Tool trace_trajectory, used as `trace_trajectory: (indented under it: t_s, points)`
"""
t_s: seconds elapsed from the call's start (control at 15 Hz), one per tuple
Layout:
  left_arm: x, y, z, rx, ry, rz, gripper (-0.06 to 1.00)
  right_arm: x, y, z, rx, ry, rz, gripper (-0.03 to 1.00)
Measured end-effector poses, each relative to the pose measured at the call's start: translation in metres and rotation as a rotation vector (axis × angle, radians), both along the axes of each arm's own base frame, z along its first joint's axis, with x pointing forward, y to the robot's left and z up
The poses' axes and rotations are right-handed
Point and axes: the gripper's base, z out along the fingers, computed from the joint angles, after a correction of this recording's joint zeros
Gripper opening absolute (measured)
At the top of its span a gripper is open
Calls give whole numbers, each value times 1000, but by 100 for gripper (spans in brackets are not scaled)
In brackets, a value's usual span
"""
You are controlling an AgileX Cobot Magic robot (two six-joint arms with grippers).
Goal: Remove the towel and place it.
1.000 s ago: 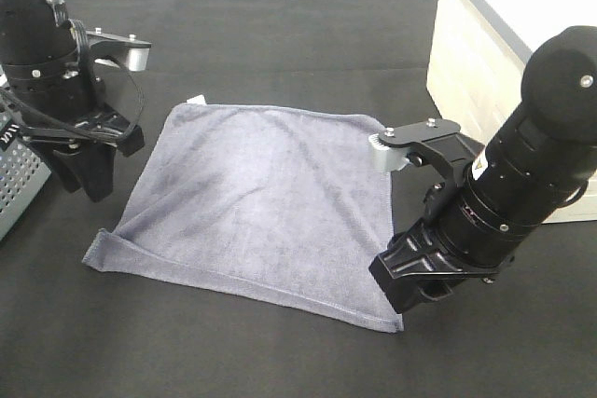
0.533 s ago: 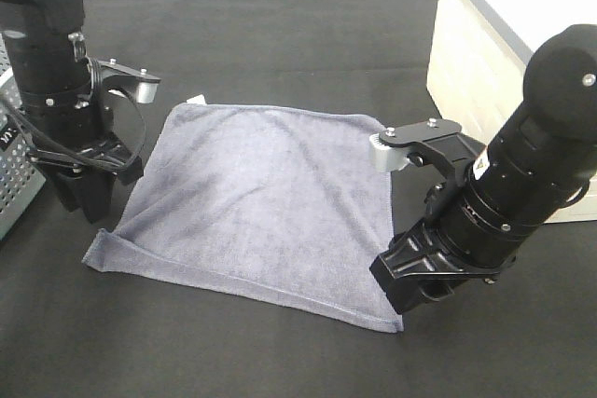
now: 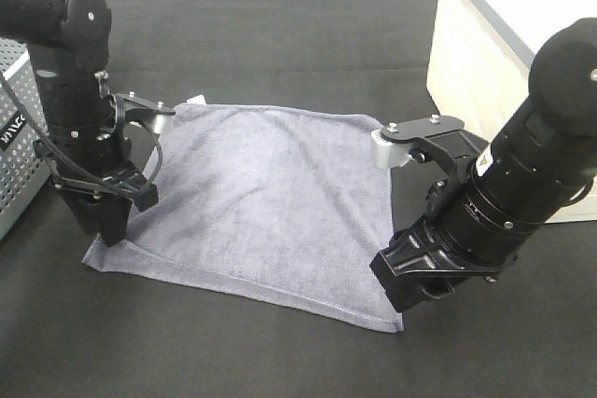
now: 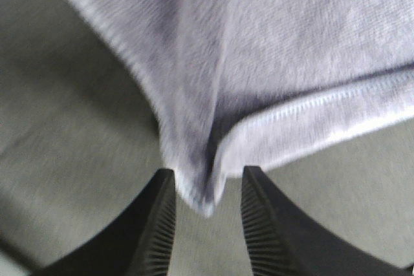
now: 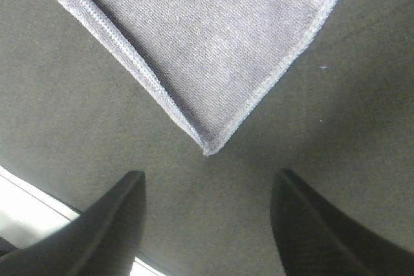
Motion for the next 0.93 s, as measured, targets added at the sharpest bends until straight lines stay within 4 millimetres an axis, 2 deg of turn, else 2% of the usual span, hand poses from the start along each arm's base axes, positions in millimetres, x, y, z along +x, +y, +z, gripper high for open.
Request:
trace_trajectory:
  t_s: [0.33,0.6,0.93]
  points:
    - [0,-1,-2,-14,10,-12,22,-1,0,0,1,11,-3,57]
    - [-2,-1,-2,-18,31,-56,0,-1,0,0,1,11,-3,57]
    - [-8,1,0,-5,98,-88,0,-1,0,0,0,13,-3,57]
